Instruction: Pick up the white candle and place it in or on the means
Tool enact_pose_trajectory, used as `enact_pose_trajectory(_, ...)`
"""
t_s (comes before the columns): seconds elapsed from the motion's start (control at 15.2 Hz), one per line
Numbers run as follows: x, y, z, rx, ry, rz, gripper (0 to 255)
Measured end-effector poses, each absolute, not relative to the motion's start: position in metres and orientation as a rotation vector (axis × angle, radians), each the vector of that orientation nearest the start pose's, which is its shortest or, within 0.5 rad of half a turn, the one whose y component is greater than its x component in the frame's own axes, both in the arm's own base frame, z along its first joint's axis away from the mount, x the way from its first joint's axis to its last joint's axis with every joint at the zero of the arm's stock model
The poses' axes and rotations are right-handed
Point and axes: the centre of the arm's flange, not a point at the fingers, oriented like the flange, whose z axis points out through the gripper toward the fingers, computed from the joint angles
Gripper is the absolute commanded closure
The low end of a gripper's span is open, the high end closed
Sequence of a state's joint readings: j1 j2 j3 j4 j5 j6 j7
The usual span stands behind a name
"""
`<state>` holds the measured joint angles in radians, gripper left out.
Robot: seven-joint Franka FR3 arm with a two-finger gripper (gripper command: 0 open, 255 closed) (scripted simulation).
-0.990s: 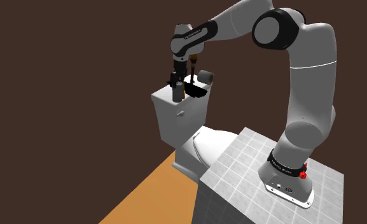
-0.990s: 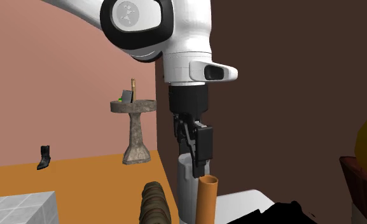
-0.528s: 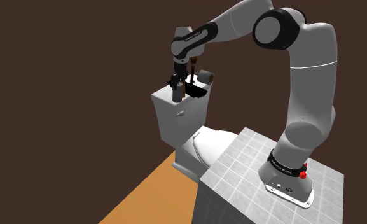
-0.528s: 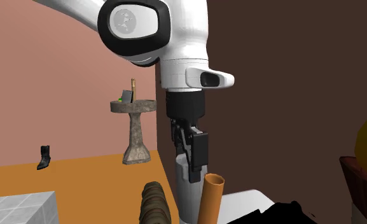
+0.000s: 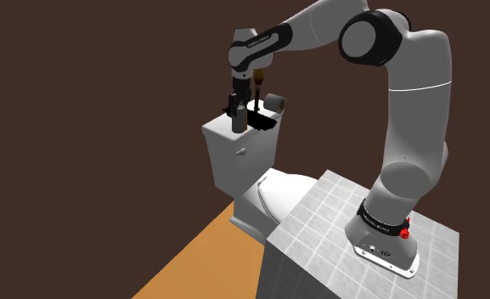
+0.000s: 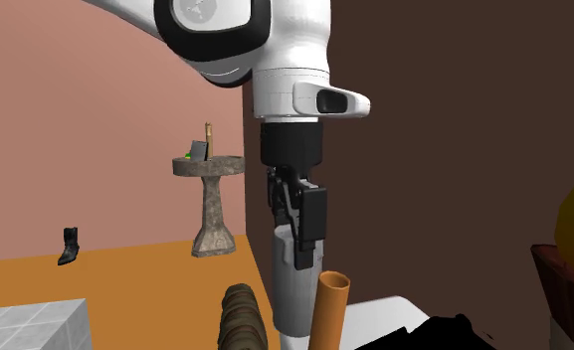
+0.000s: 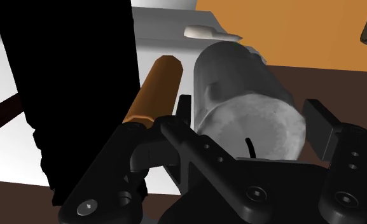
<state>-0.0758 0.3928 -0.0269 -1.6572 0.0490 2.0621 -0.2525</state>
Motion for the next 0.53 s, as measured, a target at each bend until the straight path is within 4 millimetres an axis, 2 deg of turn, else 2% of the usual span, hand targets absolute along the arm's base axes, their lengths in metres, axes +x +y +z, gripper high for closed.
enact_pose_trajectory(0.53,0.662,-0.064,0.425,-3.105,-0.201,-0.028,255)
